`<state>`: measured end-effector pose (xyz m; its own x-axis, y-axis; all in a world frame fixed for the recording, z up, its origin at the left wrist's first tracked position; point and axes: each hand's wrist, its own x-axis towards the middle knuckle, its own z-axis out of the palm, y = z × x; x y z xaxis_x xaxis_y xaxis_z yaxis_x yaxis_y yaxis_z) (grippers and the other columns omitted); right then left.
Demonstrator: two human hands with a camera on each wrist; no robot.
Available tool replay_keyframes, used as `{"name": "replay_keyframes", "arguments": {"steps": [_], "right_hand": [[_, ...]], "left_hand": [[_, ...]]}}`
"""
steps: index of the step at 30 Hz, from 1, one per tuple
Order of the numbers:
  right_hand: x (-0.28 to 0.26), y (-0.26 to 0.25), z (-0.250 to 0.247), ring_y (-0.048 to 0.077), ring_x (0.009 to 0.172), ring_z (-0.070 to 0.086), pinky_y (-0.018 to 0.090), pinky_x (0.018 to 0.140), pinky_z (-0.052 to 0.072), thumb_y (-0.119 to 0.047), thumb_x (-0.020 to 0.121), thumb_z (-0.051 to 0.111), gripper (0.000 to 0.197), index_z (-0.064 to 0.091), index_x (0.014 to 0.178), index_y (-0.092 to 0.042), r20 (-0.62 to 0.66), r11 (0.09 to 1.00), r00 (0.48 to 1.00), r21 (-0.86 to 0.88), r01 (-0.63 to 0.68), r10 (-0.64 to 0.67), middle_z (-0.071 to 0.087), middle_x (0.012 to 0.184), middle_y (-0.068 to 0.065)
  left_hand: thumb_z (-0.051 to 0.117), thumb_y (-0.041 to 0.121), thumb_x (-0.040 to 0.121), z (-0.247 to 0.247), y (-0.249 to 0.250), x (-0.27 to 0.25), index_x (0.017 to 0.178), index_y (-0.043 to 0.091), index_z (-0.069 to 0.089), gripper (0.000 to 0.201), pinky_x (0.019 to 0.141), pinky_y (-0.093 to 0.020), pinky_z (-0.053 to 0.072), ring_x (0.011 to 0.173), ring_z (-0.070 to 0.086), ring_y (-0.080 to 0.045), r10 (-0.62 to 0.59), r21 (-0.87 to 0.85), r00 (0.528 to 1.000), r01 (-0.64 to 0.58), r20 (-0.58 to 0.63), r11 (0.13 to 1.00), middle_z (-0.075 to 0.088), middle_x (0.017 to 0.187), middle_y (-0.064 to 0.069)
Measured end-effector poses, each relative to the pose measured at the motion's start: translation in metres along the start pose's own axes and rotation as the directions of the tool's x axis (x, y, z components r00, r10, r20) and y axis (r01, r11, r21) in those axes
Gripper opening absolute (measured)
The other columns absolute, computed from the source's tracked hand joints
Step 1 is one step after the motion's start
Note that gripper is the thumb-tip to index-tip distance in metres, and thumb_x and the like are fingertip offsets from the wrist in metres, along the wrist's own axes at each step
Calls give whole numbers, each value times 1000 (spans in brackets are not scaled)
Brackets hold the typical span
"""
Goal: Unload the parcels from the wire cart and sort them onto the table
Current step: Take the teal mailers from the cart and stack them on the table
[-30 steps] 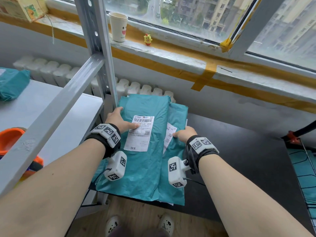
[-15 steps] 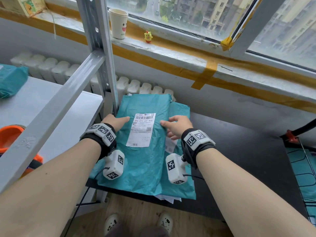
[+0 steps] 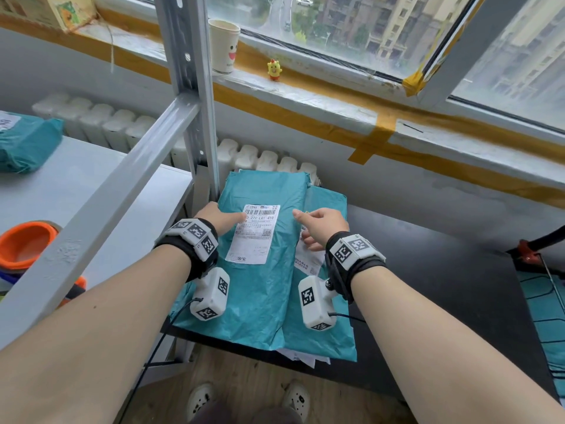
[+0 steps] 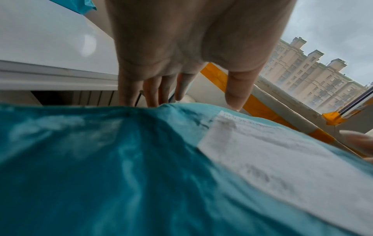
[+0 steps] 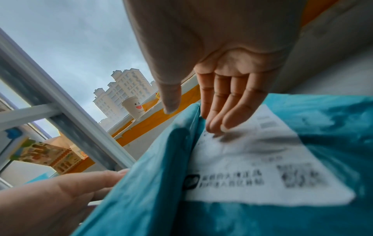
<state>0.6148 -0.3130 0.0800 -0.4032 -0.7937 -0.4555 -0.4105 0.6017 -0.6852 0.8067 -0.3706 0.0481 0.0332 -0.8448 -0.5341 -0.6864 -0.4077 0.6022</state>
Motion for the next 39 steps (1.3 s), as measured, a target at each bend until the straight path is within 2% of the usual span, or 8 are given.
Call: {"name": "replay_keyframes", "arguments": {"steps": [3, 5, 7, 11, 20, 25, 35, 39], "right_hand": [[3, -3, -9, 23, 94, 66, 41, 87, 55, -40, 90, 57, 25, 63, 94, -16, -56, 995, 998, -88, 37, -42, 68, 92, 3], [1, -8, -18, 23, 107, 61, 35, 95, 49, -32, 93, 52, 22, 66, 102, -17, -75, 984, 995, -170, 60, -73, 65, 102, 1], [-2, -13, -27, 21, 111, 57, 28, 92, 45, -25, 95, 48, 25, 64, 114, -20, -88, 967, 991, -244, 77, -101, 63, 118, -1], [-12, -24, -45, 23, 113, 57, 31, 94, 47, -18, 93, 45, 37, 58, 125, -28, -92, 931, 985, -351, 103, -143, 57, 132, 0], [-54, -15, -102, 27, 133, 37, 38, 108, 35, -23, 94, 43, 43, 47, 137, -31, -245, 843, 953, -537, 19, -178, 45, 143, 2], [-87, 20, -140, 27, 135, 33, 40, 109, 33, -27, 96, 42, 44, 42, 140, -30, -342, 859, 933, -506, -83, -111, 43, 144, 3], [-155, 134, -224, 27, 133, 38, 41, 110, 34, -30, 94, 45, 44, 46, 138, -30, -439, 912, 898, -372, -174, -8, 44, 145, 2], [-202, 210, -276, 27, 132, 40, 39, 108, 36, -28, 93, 47, 44, 48, 137, -28, -460, 918, 887, -339, -205, 29, 47, 143, 2]], "left_hand": [[62, 43, 87, -6, 6, -3, 140, 6, 38, 69, 100, -32, 37, 128, 45, -29, 7, 16, 1000, -7, 0, 1000, 45, 142, -13], [63, 46, 85, -10, 13, -5, 137, 9, 43, 67, 101, -34, 39, 124, 49, -29, 38, 30, 999, -38, -2, 999, 48, 139, -13], [62, 45, 85, -15, 24, -11, 135, 11, 45, 63, 101, -34, 40, 124, 50, -28, 94, 50, 996, -93, -9, 994, 49, 139, -12], [55, 40, 91, -22, 62, -30, 145, 12, 32, 65, 105, -33, 34, 132, 42, -27, 242, 172, 970, -238, -2, 956, 41, 146, -10], [53, 32, 89, 20, 153, -89, 141, 22, 38, 55, 105, -43, 37, 129, 41, -31, 585, 428, 800, -579, 133, 694, 40, 142, -11], [51, 34, 90, 68, 178, -133, 143, 26, 34, 56, 106, -45, 35, 132, 38, -27, 669, 457, 694, -701, 265, 547, 35, 146, -6], [50, 31, 89, 173, 206, -239, 136, 26, 42, 48, 101, -42, 37, 128, 41, -28, 708, 487, 586, -786, 395, 379, 39, 142, -5], [52, 34, 89, 248, 217, -312, 139, 29, 40, 51, 104, -41, 37, 130, 39, -26, 712, 459, 527, -830, 464, 316, 37, 144, -4]]}}
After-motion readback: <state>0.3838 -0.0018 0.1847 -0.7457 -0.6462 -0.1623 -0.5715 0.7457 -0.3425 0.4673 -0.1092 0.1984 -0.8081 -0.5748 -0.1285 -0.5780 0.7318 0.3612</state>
